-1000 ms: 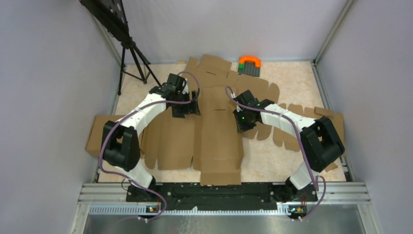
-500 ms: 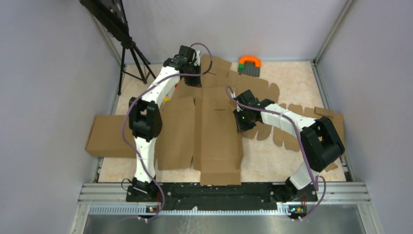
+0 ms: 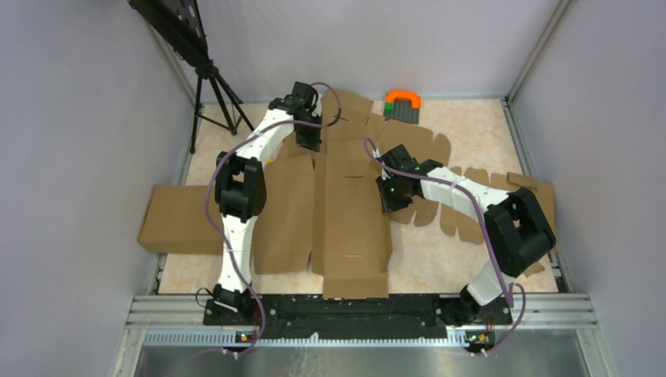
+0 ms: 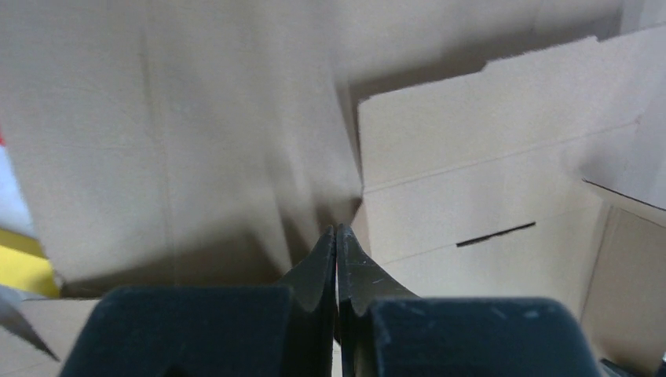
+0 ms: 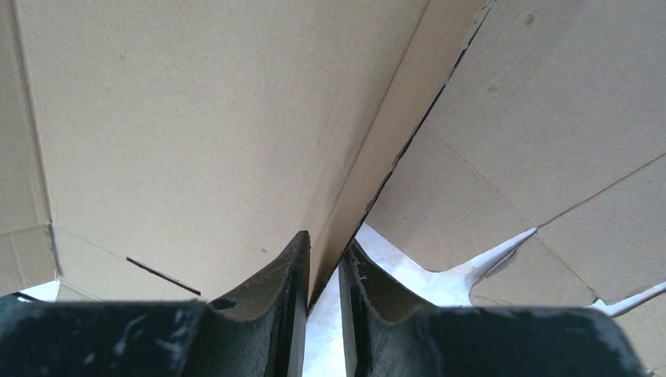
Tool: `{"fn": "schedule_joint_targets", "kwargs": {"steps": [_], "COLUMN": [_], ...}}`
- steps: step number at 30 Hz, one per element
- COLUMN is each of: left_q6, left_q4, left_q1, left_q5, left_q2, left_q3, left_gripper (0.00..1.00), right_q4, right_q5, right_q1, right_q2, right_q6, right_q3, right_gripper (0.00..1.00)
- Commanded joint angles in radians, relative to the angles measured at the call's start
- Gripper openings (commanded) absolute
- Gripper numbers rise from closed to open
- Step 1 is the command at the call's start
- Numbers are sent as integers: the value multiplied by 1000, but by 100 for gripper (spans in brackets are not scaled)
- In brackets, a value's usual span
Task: Fold the paper box
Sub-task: Fold the paper box at the center of the board.
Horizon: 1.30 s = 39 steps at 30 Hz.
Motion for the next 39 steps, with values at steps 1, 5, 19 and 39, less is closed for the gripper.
{"fn": "schedule_joint_targets", "kwargs": {"steps": [1,5,19,39], "left_q6": [24,27,-19,4], "left_q4": [-70,-127,-43,-76], "left_q1": [1,-2,0,-1], "left_q5": [158,229,92,117], "left_q2": [33,29,-63,19], "left_q3": [75,56,8,37], "left_gripper": [0,2,1,0], "right_q4": [16,16,16,9], "right_q5": [-16,-17,-18,-16], "right_q1": [-6,-6,-6,-6], "right_q2": [-39,-37,-41,-51], "right_q6": [-8,-7,-7,-10], "right_q3": [35,36,36,29], "right_gripper": [19,19,19,19]}}
